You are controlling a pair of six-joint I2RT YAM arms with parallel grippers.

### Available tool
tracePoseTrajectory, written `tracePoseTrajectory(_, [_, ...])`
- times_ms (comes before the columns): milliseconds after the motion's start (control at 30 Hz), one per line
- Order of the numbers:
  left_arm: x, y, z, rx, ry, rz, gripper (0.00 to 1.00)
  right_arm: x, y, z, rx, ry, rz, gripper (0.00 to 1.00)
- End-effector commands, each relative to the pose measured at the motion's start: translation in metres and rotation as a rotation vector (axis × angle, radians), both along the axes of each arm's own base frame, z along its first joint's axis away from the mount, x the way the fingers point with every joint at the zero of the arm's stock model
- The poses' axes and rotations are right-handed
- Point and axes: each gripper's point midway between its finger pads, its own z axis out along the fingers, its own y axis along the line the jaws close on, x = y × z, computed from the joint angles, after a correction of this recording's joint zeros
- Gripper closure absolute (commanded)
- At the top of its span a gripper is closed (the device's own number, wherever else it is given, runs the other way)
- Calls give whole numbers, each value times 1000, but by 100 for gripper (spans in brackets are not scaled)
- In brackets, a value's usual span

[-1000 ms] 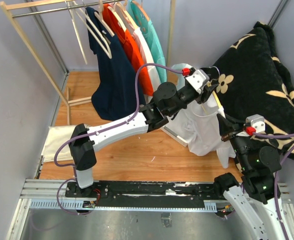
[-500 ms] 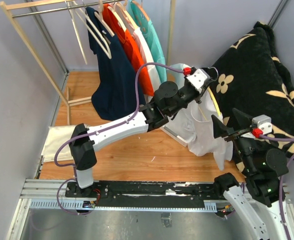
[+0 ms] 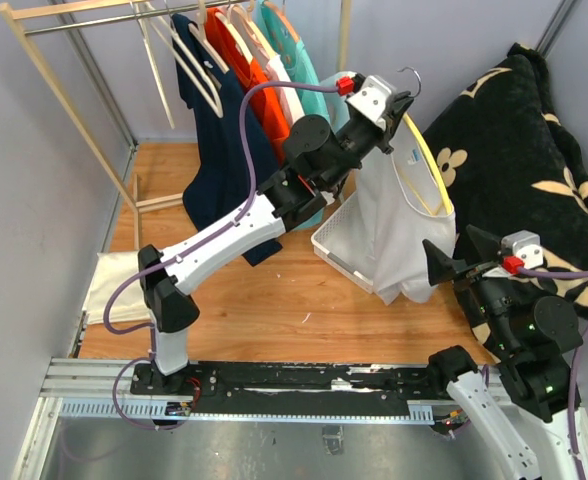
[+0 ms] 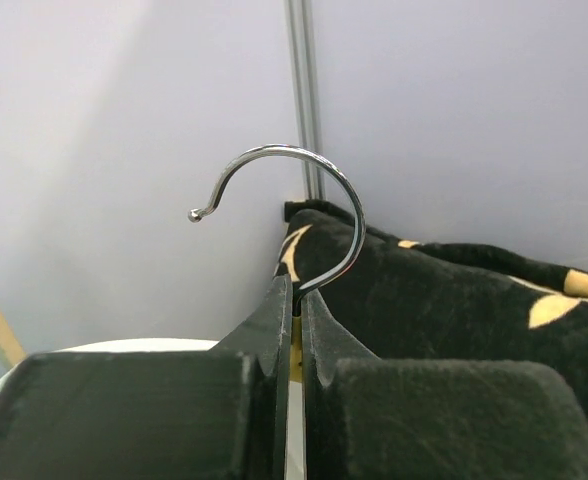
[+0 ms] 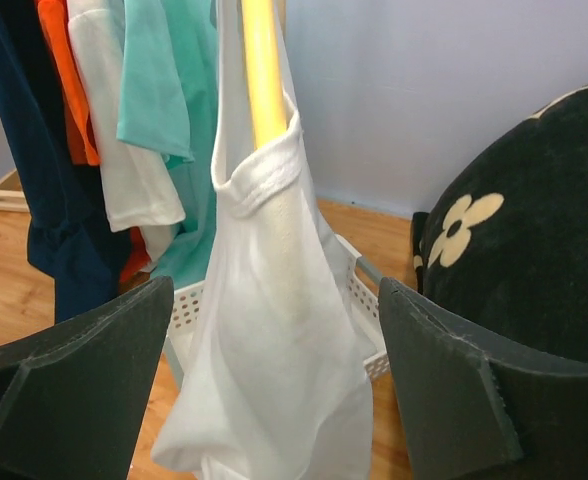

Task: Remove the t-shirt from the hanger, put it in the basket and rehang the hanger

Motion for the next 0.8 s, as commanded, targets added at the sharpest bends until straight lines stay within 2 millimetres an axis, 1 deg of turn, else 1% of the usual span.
tracePoseTrajectory(0, [1,0,15,-13,-33,9,100,-9,-2,-4,-2,11,8,17])
tracePoseTrajectory(233, [10,11,25,-32,-29,38,100,-8,-5,-22,-6,59,-10,21])
tracePoseTrajectory(433, [15,27,38,-62,-19,50,100,-8,-8,-36,11,77,-31,31])
tracePoseTrajectory(567, [14,36,45,-82,-14,47,100,-7,-12,-39,20,78,-52,44])
tracePoseTrajectory(667, [10,39,49,-96,-12,29,99,-4,-13,-40,24,76,-63,53])
tracePoseTrajectory(767, [6,41,53,-109,-14,15,100,-1,-12,-39,35,75,-63,66])
